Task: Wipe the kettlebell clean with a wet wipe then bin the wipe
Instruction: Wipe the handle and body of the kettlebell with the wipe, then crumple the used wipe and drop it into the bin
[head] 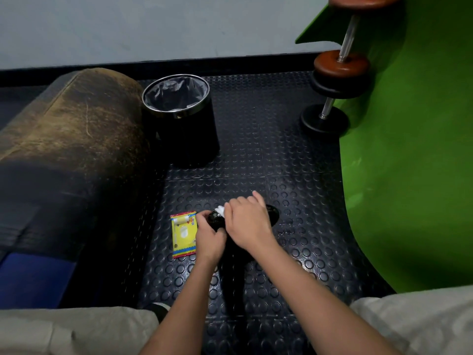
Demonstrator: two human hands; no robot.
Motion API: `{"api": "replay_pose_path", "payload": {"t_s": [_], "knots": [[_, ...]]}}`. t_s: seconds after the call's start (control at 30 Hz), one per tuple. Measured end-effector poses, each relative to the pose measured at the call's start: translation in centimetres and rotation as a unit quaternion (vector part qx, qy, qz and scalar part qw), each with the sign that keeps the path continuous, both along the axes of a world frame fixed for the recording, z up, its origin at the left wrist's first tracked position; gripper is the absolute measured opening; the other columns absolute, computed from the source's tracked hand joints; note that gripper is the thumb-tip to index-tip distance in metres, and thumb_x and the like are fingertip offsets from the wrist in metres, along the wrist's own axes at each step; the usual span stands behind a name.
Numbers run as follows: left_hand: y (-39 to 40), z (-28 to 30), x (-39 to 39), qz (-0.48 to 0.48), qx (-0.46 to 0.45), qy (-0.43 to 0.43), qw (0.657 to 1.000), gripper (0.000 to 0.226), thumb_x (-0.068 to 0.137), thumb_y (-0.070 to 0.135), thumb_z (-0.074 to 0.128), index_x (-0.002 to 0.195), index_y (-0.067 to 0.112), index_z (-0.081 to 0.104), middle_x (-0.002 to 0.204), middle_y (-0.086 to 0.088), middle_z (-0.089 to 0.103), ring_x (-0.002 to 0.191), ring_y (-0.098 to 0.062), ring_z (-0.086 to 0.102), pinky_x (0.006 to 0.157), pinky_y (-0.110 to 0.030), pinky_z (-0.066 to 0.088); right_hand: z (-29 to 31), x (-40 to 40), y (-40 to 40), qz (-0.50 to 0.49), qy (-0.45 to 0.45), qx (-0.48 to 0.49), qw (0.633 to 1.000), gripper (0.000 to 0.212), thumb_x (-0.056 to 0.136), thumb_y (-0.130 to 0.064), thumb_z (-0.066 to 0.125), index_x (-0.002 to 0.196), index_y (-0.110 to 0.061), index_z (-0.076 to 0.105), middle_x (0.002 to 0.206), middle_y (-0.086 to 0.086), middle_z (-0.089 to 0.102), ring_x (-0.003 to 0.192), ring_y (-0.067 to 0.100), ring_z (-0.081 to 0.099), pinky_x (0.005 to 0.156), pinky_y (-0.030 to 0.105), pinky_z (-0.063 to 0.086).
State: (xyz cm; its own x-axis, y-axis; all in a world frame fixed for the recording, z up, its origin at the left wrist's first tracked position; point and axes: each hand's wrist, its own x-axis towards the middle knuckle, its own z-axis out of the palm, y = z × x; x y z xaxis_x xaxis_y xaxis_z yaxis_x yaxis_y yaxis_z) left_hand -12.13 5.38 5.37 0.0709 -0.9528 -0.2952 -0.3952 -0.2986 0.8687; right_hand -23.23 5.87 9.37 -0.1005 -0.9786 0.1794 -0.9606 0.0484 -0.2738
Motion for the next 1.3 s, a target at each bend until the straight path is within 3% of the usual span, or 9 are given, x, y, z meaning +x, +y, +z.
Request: {"api": "replay_pose_path", "payload": {"t_s": [0.13,0.27,0.5,0.57,0.7,0.87,1.0,1.17,1.3], "knots": [[0.0,0.1,0.1,-0.001,0.009,0.001,1.000,0.041,0.086,0.006,0.056,0.116,0.026,0.038,0.098,-0.004,0.065,0.084,-0.022,0.061,0.068,-0.029,0.043,-1.6,-1.7,1.1,0.077,-0.024,-0.055,0.995,0.038,0.105,-0.036,0.032,0.114,-0.025,0.067,0.107,-0.008,0.068,0.101,0.017,0.059,0.122,0.040,0.020],[0.2,0.6,0.2,-0.009,0.008,0.000,1.000,0.034,0.087,0.004,0.051,0.114,0.023,0.042,0.094,-0.001,0.064,0.082,-0.019,0.060,0.064,-0.027,0.043,-2.4,-4.0,2.6,0.042,-0.107,-0.076,0.990,0.040,0.106,-0.041,0.033,0.132,-0.031,0.062,0.121,-0.017,0.063,0.118,0.006,0.052,0.123,0.036,0.014],[-0.3,2.9,0.7,0.015,0.003,0.046,0.999,0.031,0.078,-0.005,0.047,0.088,0.017,0.066,0.071,0.002,0.060,0.064,-0.014,0.050,0.045,-0.012,0.037,-1.7,-5.6,2.7,-0.061,-0.188,-0.038,0.980,0.039,0.108,-0.038,0.035,0.113,-0.028,0.072,0.107,-0.018,0.069,0.106,0.004,0.058,0.122,0.035,0.012],[-0.8,4.0,0.6,0.023,-0.043,0.053,0.997,0.028,0.074,0.011,0.047,0.087,0.019,0.071,0.084,-0.001,0.066,0.079,-0.018,0.058,0.058,-0.014,0.043,-0.8,-5.9,1.9,-0.108,-0.238,-0.006,0.965,0.038,0.107,-0.037,0.039,0.105,-0.023,0.074,0.100,-0.014,0.068,0.098,0.009,0.058,0.120,0.038,0.020],[-2.8,6.6,-0.1,-0.035,-0.117,-0.053,0.991,0.032,0.073,0.026,0.041,0.080,0.031,0.072,0.095,0.006,0.064,0.098,-0.019,0.056,0.085,-0.032,0.043,1.7,-6.7,0.0,-0.181,-0.373,0.015,0.910,0.036,0.102,-0.046,0.047,0.105,-0.024,0.076,0.105,-0.017,0.053,0.108,0.017,0.055,0.098,0.037,0.044],[-4.4,10.4,-1.6,-0.089,-0.068,-0.006,0.994,0.024,0.093,0.030,0.053,0.084,0.026,0.075,0.086,0.002,0.073,0.077,-0.011,0.063,0.069,-0.023,0.046,5.4,-6.7,-0.5,-0.185,-0.512,-0.038,0.838,0.022,0.100,-0.041,0.058,0.089,-0.027,0.072,0.087,-0.010,0.070,0.077,0.007,0.063,0.065,0.023,0.048],[-5.4,12.2,-2.7,-0.170,-0.003,0.048,0.984,0.045,0.088,0.063,0.057,0.090,0.022,0.077,0.087,0.004,0.076,0.084,-0.011,0.070,0.083,-0.026,0.053,6.4,-6.0,-0.9,-0.190,-0.563,-0.042,0.803,0.010,0.098,-0.034,0.063,0.100,-0.025,0.067,0.095,-0.009,0.071,0.086,0.008,0.067,0.070,0.022,0.050],[-5.4,13.3,-3.3,-0.219,0.013,0.057,0.974,0.029,0.091,0.042,0.066,0.103,0.016,0.072,0.087,0.002,0.073,0.079,-0.009,0.065,0.081,-0.029,0.052,6.4,-5.7,-1.6,-0.202,-0.674,0.024,0.710,0.024,0.094,-0.035,0.068,0.113,-0.024,0.057,0.112,0.003,0.072,0.100,0.021,0.073,0.091,0.046,0.060],[-5.3,13.4,-3.5,-0.184,0.024,0.125,0.975,0.024,0.088,0.031,0.073,0.104,0.012,0.072,0.100,-0.007,0.075,0.081,-0.012,0.067,0.078,-0.030,0.056,8.0,-5.9,-1.8,-0.163,-0.753,0.044,0.636,0.024,0.104,-0.028,0.049,0.112,-0.008,0.058,0.105,0.013,0.072,0.092,0.025,0.072,0.085,0.040,0.060]]}}
